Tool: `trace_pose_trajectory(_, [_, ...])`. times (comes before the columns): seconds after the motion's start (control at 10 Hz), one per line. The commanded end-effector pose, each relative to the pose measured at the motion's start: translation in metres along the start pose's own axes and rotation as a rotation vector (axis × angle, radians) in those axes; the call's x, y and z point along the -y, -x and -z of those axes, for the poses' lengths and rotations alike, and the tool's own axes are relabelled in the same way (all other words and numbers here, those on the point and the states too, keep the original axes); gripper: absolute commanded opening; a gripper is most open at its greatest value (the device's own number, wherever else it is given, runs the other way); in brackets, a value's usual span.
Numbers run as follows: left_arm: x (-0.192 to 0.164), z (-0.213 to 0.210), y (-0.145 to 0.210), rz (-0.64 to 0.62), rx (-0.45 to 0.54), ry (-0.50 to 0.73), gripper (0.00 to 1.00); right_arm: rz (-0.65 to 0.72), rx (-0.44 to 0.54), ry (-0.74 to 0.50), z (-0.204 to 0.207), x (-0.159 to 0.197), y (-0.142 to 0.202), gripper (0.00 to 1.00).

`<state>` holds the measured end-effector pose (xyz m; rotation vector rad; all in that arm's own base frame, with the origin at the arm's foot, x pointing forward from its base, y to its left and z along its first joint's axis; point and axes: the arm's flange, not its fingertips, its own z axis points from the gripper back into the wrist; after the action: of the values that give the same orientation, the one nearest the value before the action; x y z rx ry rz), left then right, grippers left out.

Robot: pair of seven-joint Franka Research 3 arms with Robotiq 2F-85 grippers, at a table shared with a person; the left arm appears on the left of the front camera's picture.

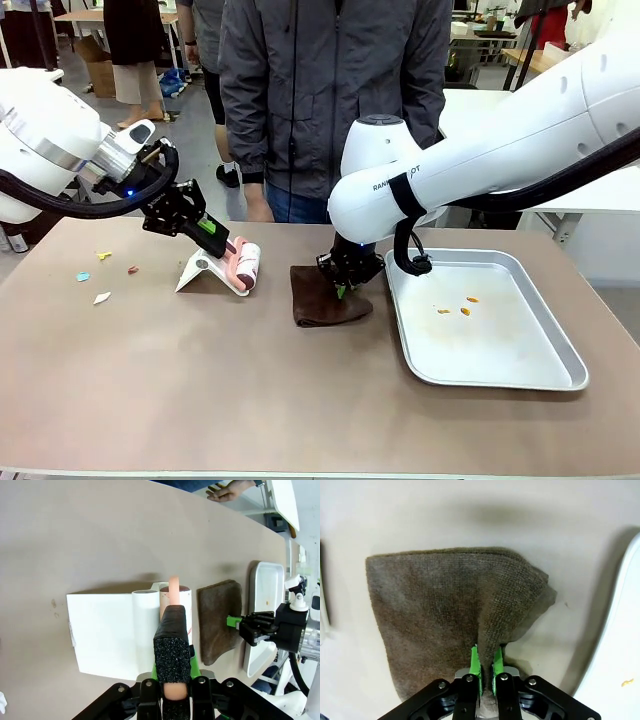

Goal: Clean the surface of the table.
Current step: Hold the Lint Roller with your left hand and the towel with your right hand.

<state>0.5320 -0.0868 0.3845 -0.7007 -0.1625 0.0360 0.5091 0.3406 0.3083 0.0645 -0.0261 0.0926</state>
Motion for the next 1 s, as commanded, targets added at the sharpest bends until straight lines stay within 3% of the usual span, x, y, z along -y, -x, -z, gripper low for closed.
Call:
trace_pose_trajectory(0.0, [0.001, -0.006, 0.008, 0.002, 0.034, 0.021, 0.0, 0.025, 0.012, -0.033, 0.005, 0.006, 0.0, 0.0])
trace_pose_trajectory(0.2, [0.005, -0.019, 0.013, 0.017, 0.055, 0.058, 0.0, 0.058, 0.045, -0.156, -0.009, 0.022, 0.002, 0.0])
trace_pose_trajectory(0.6, [0.0, -0.062, 0.032, 0.069, 0.05, 0.194, 0.0, 0.101, 0.111, -0.607, -0.049, 0.068, 0.022, 0.0])
trace_pose_trajectory(0.9, [-0.026, -0.107, 0.045, 0.027, 0.002, 0.307, 0.0, 0.126, 0.145, -0.94, -0.08, 0.089, 0.054, 0.0])
